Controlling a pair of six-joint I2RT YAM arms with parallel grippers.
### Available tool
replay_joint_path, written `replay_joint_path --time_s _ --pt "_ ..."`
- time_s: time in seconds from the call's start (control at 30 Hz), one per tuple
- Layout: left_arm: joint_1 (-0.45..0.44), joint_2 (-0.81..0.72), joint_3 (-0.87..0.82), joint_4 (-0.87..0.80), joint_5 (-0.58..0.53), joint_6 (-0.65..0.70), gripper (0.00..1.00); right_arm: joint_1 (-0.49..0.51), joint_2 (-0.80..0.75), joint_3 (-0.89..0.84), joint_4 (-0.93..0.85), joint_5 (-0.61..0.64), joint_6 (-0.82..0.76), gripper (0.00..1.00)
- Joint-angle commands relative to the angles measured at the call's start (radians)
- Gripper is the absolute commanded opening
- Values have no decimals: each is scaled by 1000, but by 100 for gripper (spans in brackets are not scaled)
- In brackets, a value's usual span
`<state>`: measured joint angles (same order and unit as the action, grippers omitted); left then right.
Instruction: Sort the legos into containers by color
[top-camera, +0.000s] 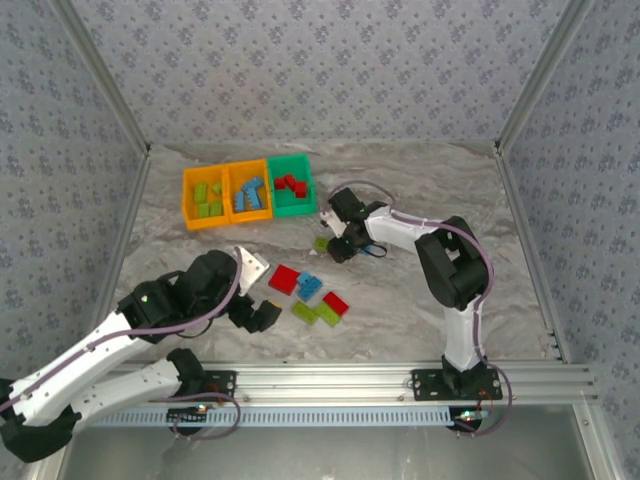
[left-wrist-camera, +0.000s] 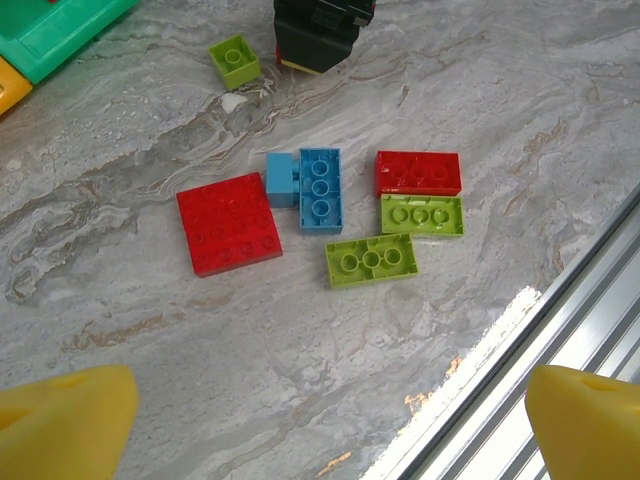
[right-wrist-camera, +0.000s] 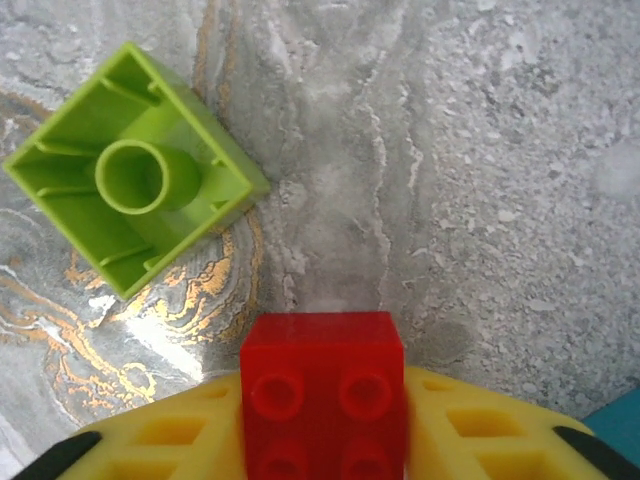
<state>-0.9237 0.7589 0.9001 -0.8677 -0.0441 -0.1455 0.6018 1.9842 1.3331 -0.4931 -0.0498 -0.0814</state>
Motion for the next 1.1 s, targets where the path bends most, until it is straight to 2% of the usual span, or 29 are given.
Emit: replay_joint_path --time_s 0.0,0.13,0.23,0.33,0.43,0.53,0.77,0.97,1.07 --pt "10 -16 -5 10 21 18 99 10 17 0 -22 29 16 31" --pt "11 -34 -10 15 36 17 99 25 -77 -17 -16 30 61 26" --pt "20 -54 -19 30 62 18 99 52 -248 -76 22 20 115 26" --pt "39 -72 -31 50 85 16 99 93 -418 -132 124 -6 183 28" --pt "79 -89 -47 83 64 -6 99 127 -479 -192 280 35 285 30" --pt "123 -100 -58 116 -15 -59 99 160 -400 -111 370 151 299 30" --pt "159 -124 -61 106 -163 -81 99 155 49 357 318 314 195 28" --pt "181 -125 -62 96 -185 -80 99 139 370 751 164 331 180 35" --pt "182 -122 -61 95 -189 -82 99 139 438 869 80 333 170 42"
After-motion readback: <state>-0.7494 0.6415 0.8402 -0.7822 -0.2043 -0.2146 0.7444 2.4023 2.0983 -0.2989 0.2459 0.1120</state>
